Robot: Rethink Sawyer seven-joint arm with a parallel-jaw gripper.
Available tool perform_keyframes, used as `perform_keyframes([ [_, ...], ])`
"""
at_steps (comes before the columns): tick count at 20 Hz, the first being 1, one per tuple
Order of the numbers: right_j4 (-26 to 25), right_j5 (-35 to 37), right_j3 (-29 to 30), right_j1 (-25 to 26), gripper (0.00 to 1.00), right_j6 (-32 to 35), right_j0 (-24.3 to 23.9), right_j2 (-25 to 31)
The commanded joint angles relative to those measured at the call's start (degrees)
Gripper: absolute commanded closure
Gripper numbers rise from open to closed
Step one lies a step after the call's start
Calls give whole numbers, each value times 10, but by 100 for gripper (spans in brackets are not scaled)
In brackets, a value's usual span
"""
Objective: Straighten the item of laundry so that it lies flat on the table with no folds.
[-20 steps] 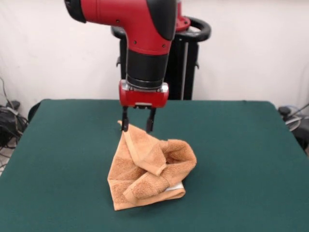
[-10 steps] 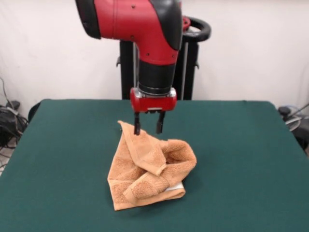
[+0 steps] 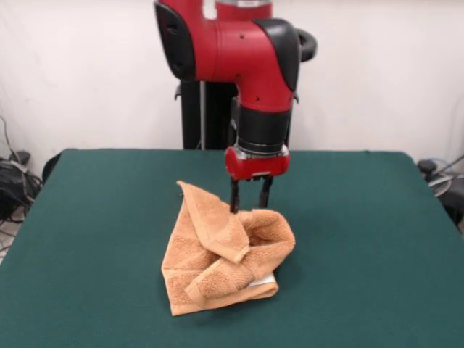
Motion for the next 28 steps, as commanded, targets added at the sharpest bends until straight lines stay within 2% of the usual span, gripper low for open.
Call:
perform_keyframes([
  [1, -5, -8, -7, -4, 0, 81, 18, -33],
  [8, -2, 8, 1, -44, 0, 74, 35, -53],
  [12, -5, -20, 8, -47, 0, 85, 59, -90],
  [20, 4, -48, 7, -8, 0, 95, 65, -103],
  [25, 9, -122, -14, 67, 0, 102, 64, -125],
  [28, 13, -133, -19, 81, 0, 98, 56, -124],
])
